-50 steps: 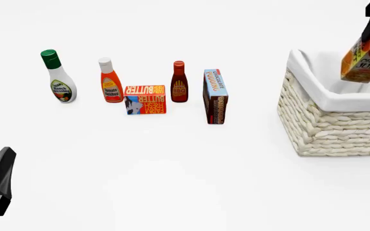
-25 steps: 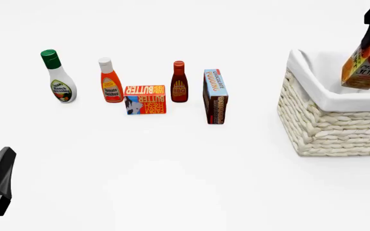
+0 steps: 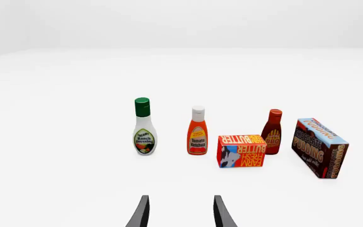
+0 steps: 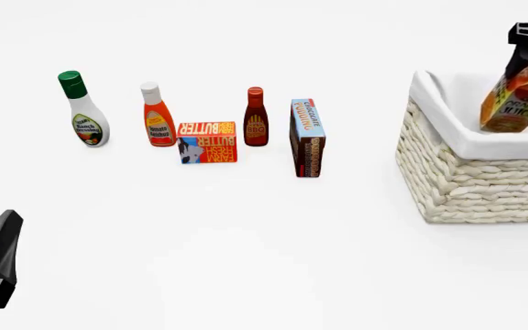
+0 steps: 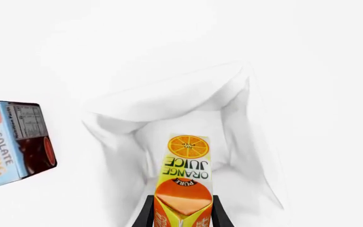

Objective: Pick the orange juice and place it in the basket.

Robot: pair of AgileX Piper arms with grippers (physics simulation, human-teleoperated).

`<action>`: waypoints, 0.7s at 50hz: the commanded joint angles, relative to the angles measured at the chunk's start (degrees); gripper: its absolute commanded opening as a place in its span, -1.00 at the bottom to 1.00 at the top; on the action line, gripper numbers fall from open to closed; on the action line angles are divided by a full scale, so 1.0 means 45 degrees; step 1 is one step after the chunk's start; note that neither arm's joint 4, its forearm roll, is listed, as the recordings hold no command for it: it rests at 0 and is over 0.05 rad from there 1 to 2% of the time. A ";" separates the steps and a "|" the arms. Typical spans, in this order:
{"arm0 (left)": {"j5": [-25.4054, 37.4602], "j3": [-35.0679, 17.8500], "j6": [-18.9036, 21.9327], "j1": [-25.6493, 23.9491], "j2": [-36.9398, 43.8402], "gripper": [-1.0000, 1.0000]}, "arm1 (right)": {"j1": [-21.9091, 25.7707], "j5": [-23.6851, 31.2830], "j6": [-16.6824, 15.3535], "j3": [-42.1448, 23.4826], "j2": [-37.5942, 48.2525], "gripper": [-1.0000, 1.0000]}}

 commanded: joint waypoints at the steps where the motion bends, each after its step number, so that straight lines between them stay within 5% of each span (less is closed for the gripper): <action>1: 0.0001 0.0000 0.0000 -0.0002 0.0000 1.00 | 0.0034 -0.0004 0.0323 -0.0338 0.0392 -1.00; 35: 0.0003 0.0000 0.0002 0.0000 0.0000 1.00 | -0.0023 -0.0469 0.0602 0.0080 0.0948 -1.00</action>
